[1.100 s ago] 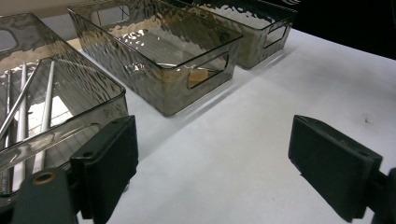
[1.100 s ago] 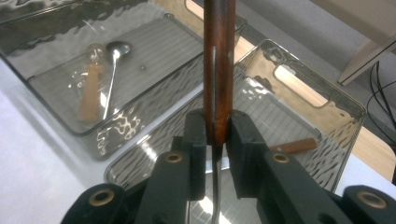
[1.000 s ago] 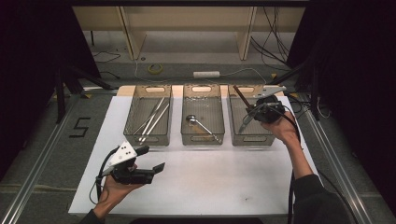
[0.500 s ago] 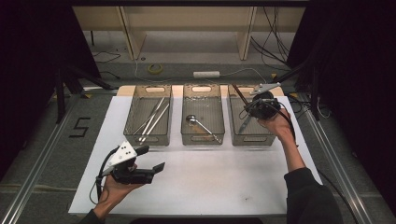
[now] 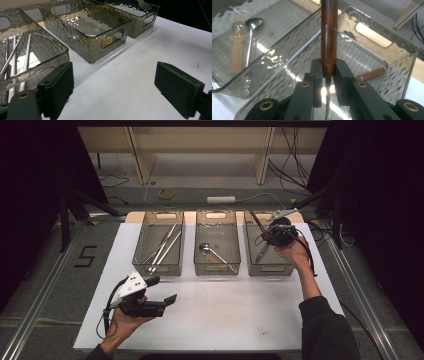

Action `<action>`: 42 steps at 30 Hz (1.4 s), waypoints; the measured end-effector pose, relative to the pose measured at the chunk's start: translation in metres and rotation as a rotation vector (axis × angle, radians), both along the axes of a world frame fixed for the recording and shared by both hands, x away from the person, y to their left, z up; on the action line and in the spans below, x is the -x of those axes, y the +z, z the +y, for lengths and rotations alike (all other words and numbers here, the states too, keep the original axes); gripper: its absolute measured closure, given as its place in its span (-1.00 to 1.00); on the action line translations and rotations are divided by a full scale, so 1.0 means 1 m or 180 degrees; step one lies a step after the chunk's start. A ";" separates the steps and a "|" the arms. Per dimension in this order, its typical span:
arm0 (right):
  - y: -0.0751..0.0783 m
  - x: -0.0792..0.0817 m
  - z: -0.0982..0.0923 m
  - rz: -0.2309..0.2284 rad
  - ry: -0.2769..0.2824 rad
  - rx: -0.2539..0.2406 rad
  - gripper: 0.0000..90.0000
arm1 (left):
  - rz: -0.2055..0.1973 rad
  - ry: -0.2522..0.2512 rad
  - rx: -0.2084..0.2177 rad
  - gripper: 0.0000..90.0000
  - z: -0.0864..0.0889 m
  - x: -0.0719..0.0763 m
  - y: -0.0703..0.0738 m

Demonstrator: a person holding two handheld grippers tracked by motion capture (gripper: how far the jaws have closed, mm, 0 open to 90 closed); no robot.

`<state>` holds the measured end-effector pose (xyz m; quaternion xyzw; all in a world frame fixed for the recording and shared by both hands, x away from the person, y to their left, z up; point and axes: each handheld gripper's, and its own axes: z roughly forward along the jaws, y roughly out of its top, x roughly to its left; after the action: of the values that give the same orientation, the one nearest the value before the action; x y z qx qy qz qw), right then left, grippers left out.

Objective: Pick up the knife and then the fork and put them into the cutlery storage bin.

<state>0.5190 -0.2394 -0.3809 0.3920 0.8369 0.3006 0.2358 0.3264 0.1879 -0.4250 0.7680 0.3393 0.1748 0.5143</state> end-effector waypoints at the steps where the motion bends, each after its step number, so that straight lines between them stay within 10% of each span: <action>1: -0.001 -0.001 0.000 0.0015 -0.0003 -0.0001 0.75 | 0.0002 -0.0001 0.0001 -0.66 0.000 0.000 0.000; 42: -0.039 -0.012 -0.003 0.0360 -0.0411 0.0040 0.70 | 0.0008 0.0012 -0.0019 -0.66 0.000 0.000 0.000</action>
<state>0.5308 -0.2428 -0.4197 0.4600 0.8237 0.2569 0.2095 0.3267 0.1877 -0.4255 0.7691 0.3408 0.1759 0.5112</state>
